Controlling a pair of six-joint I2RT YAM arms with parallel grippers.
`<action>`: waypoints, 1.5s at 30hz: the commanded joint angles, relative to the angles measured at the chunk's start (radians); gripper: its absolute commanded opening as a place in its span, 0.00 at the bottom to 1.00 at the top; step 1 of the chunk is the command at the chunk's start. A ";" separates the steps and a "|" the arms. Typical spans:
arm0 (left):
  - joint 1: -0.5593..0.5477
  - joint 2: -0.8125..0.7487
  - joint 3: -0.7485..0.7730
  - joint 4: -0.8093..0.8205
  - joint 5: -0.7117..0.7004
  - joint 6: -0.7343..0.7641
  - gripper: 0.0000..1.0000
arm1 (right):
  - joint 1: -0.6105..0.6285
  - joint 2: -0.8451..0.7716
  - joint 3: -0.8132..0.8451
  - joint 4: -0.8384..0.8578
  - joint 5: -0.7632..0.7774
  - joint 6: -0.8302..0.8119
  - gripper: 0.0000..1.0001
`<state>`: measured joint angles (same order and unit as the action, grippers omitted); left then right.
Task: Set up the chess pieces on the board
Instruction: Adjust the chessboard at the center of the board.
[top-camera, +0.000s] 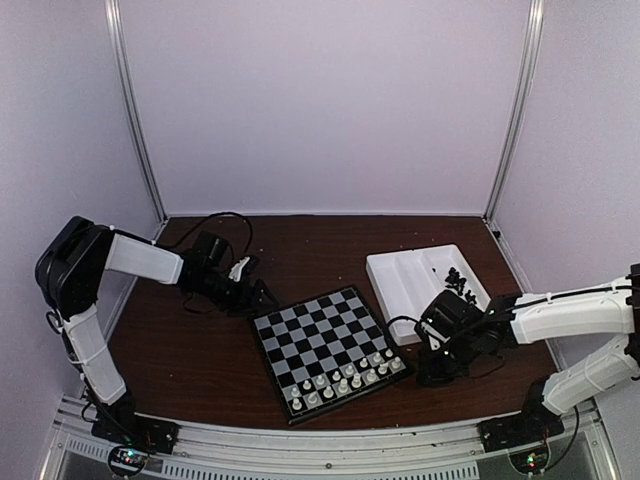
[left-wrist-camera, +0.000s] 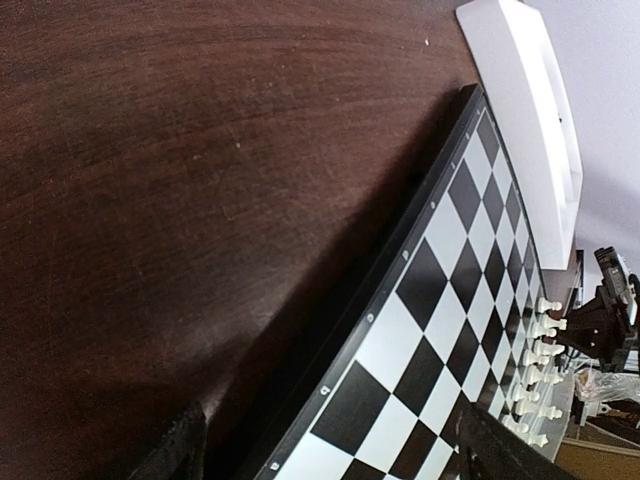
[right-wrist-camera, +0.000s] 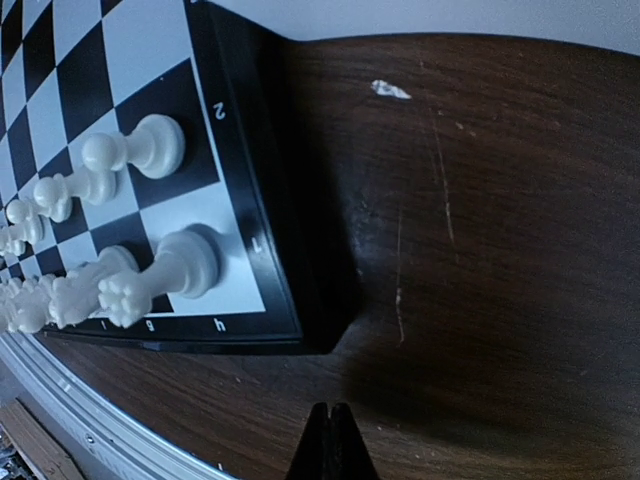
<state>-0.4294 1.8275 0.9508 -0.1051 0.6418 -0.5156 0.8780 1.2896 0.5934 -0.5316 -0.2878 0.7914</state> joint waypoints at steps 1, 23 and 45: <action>-0.003 -0.010 -0.028 -0.005 -0.037 -0.005 0.88 | 0.026 0.067 0.007 0.108 0.004 0.034 0.00; -0.002 -0.107 -0.158 0.005 -0.084 -0.032 0.88 | -0.002 0.290 0.205 0.085 0.205 -0.045 0.00; -0.006 -0.130 -0.222 0.174 -0.072 -0.176 0.89 | -0.216 0.451 0.445 0.095 0.160 -0.247 0.00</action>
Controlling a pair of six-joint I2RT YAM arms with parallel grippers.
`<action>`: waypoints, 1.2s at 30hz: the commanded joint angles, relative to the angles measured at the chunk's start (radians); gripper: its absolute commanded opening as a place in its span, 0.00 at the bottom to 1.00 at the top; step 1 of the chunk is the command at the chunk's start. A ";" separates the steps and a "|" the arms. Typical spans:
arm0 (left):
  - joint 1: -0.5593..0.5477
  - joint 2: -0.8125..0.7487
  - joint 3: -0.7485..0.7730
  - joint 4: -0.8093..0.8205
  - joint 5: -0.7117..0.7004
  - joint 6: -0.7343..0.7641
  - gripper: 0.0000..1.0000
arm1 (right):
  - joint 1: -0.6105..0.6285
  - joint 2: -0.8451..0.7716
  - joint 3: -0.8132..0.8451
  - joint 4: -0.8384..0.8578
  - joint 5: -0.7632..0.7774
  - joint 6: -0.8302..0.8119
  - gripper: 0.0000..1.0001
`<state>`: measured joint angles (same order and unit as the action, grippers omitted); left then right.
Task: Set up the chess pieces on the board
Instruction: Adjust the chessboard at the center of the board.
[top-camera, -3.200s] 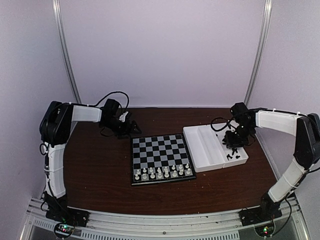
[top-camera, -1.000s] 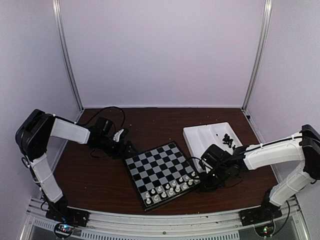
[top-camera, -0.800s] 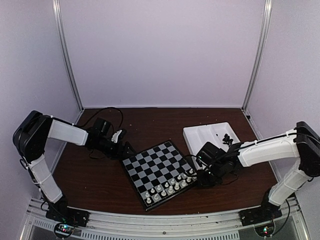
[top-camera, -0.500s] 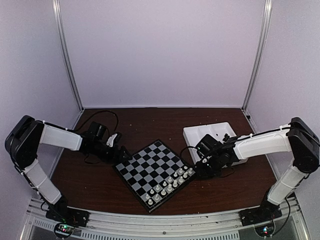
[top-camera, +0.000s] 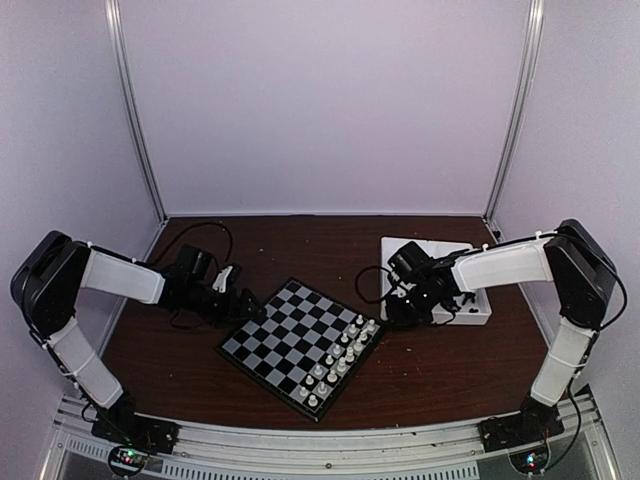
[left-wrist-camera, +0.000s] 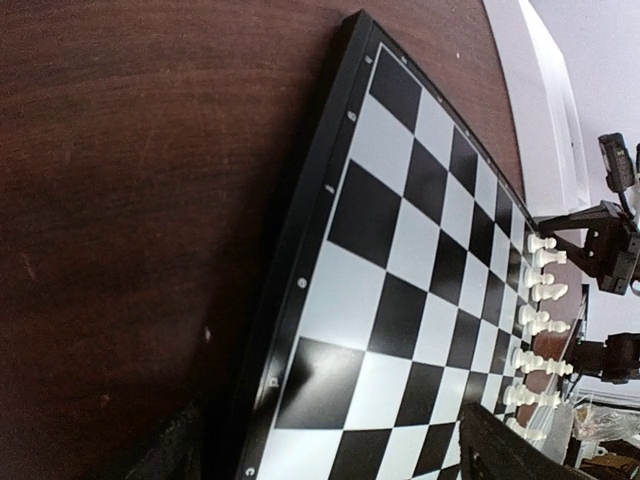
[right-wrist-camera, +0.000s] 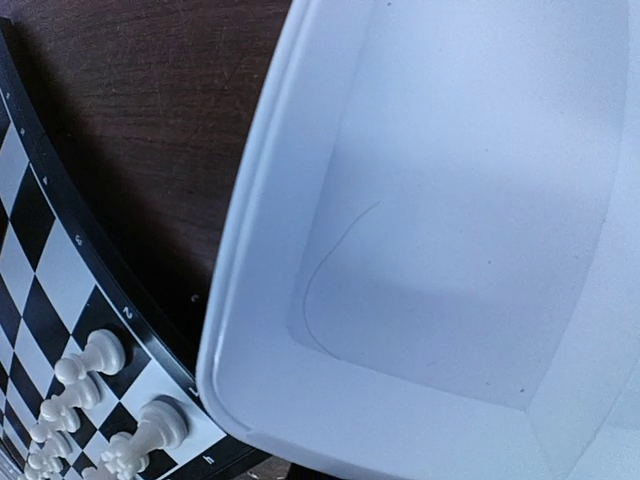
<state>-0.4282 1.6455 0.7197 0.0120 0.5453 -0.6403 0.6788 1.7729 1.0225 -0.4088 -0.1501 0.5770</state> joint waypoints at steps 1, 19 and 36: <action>-0.008 0.060 0.016 0.063 0.029 -0.054 0.89 | -0.019 -0.054 0.011 -0.047 0.038 -0.037 0.00; -0.101 0.133 0.093 0.093 0.022 -0.066 0.89 | -0.258 -0.367 0.006 -0.346 0.213 -0.179 0.15; -0.099 -0.057 0.199 -0.087 -0.324 0.046 0.92 | -0.480 -0.111 0.086 -0.220 0.152 -0.267 0.20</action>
<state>-0.5240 1.6592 0.9112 -0.0757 0.3370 -0.6323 0.2276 1.6238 1.0519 -0.6849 0.0006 0.3317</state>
